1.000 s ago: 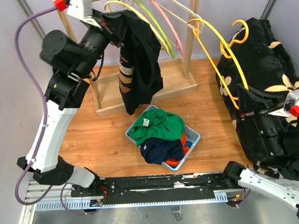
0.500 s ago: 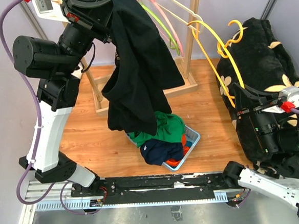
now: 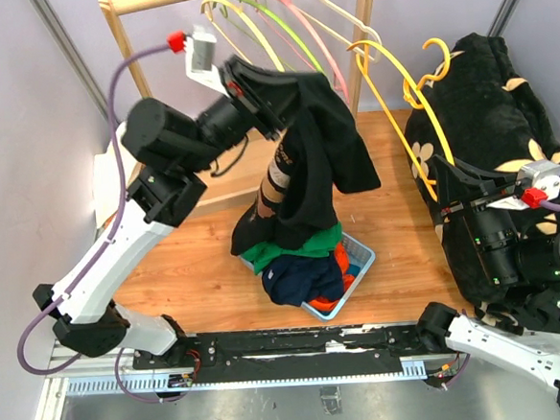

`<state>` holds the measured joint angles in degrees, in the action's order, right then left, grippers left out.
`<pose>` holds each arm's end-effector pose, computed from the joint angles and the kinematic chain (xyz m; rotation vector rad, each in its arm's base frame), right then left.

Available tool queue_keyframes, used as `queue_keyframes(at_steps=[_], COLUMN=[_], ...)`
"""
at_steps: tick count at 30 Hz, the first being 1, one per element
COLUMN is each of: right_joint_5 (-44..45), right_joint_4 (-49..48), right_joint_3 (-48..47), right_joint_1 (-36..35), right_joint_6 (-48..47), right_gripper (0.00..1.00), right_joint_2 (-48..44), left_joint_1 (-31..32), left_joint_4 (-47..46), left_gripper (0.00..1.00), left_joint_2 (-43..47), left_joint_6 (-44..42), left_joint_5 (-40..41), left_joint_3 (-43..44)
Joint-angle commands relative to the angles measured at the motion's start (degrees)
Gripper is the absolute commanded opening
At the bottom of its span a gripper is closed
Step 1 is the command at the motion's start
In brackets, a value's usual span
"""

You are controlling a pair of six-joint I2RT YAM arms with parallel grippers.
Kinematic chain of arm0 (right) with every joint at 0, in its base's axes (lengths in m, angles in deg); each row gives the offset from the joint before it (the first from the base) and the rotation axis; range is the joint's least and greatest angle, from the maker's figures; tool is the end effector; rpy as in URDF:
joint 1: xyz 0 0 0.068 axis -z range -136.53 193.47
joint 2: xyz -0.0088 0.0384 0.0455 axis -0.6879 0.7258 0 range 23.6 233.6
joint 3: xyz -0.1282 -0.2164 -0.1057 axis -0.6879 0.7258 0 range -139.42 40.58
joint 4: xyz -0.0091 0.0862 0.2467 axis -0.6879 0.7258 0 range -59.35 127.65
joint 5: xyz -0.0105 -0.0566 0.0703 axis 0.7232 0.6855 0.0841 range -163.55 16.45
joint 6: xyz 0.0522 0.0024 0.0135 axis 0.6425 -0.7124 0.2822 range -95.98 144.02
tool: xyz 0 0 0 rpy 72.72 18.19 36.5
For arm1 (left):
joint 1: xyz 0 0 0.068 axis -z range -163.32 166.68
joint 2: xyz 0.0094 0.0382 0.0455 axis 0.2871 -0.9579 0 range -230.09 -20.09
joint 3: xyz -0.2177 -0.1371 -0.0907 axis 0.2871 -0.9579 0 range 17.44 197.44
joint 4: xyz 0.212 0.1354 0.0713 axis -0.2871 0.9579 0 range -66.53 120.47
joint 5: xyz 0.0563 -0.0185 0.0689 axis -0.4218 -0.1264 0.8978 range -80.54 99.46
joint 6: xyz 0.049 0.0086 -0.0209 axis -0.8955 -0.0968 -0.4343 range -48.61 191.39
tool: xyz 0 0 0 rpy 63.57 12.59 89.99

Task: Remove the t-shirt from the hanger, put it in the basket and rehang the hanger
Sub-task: Place the T-shirt in the bin.

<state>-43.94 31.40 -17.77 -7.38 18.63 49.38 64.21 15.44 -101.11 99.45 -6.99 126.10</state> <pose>0.0425 0.0244 0.4661 -0.0522 1.1041 0.4499 0.1653 -0.1955 0.6041 0.4574 0.9607 -1.3400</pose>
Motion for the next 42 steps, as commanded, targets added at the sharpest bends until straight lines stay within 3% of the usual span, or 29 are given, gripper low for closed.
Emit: queue_keyframes(at_steps=[1, 13, 19, 32, 42], right_joint_5=[0.26, 0.23, 0.46, 0.47, -0.90], right_joint_4=[-2.11, -1.94, -1.40, -0.34, -2.23], right_joint_3=[-0.70, -0.17, -0.27, 0.10, 0.54], right_joint_1=[-0.06, -0.04, -0.05, -0.05, -0.05], right_joint_6=[0.18, 1.63, 1.98, 0.74, 0.99], right_gripper=[0.01, 0.01, 0.01, 0.01, 0.01], right_joint_2=[0.47, 1.04, 0.23, 1.34, 4.75], left_joint_1=[4.55, 20.48, 24.03, 24.09, 24.06], left_joint_4=[-5.97, -3.02, 1.26, 16.72, 34.48], left_gripper=[0.00, 0.01, 0.01, 0.00, 0.00], left_joint_2=[5.75, 4.34, 3.74, 19.95, 19.83], left_joint_6=[-1.06, -3.82, -5.80, -12.87, -10.22], left_joint_5=[3.88, 10.12, 15.11, 44.96, 72.57], left_joint_3=[-8.78, -15.74, -17.94, -38.87, -44.32])
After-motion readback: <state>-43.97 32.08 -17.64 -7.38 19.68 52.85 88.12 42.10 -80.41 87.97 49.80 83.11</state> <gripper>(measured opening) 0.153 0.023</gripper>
